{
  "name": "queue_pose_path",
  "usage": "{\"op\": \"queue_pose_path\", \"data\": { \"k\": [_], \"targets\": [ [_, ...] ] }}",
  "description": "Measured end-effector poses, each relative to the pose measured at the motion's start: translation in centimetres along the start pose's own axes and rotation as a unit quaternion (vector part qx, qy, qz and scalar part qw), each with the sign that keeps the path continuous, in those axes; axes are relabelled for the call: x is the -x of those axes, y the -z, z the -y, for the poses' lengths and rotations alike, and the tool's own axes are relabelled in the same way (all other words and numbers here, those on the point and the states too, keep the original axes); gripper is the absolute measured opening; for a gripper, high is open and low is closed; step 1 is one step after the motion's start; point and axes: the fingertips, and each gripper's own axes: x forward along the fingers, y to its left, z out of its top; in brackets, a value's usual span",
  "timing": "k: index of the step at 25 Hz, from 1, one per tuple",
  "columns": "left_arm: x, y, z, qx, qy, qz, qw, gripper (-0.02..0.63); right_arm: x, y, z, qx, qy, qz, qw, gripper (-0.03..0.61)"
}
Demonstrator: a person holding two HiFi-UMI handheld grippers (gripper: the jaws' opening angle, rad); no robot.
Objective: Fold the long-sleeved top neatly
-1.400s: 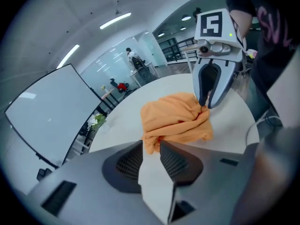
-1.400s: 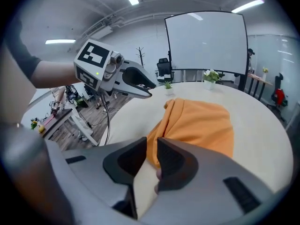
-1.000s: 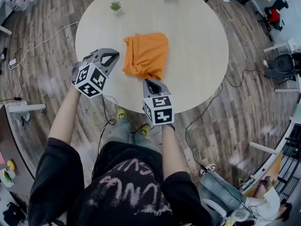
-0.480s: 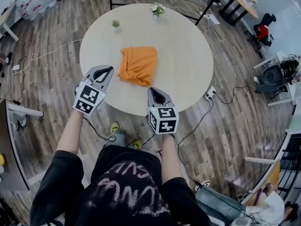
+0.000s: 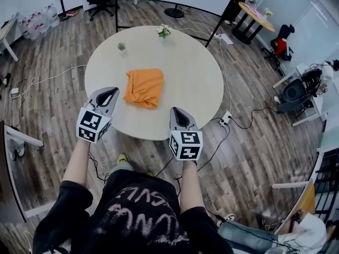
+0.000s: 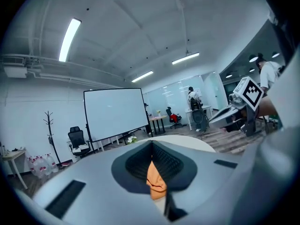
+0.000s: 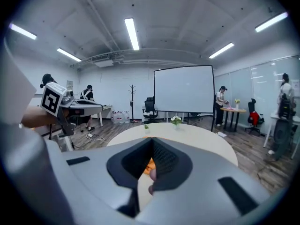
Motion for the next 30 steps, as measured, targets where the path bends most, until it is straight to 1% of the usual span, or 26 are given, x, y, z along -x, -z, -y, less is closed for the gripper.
{"op": "queue_pose_path", "data": {
  "k": [6,8,11,14,18,21,30],
  "targets": [
    [0.3,-1.3,-0.3,0.013,-0.028,0.02,0.9993,0.011,2.5,-1.8,2.7,0.011,0.03,0.027,0.999,0.005],
    [0.3,-1.9,-0.3,0.013,-0.033,0.026,0.999,0.011,3.2,-2.0,3.7,0.003,0.041,0.032,0.999,0.005],
    [0.2,-2.2,-0.4,0.022,-0.036,0.031,0.9986,0.011,3.9,-2.2,5.2,-0.01,0.054,0.037,0.998,0.005],
    [0.1,-2.5,-0.2,0.027,-0.039,0.032,0.9984,0.011,4.5,-2.3,6.2,-0.011,0.062,0.041,0.997,0.005],
    [0.0,-2.0,0.1,0.034,-0.04,0.027,0.9982,0.011,4.9,-2.2,7.0,-0.012,0.07,0.04,0.997,0.004],
    [-0.2,-1.5,0.4,0.032,-0.041,0.019,0.9984,0.011,5.2,-2.0,7.5,-0.016,0.074,0.041,0.996,0.005],
    [-0.6,-1.0,0.8,0.033,-0.041,0.012,0.9985,0.011,5.3,-1.8,8.7,-0.023,0.086,0.046,0.995,0.004]
  ]
}}
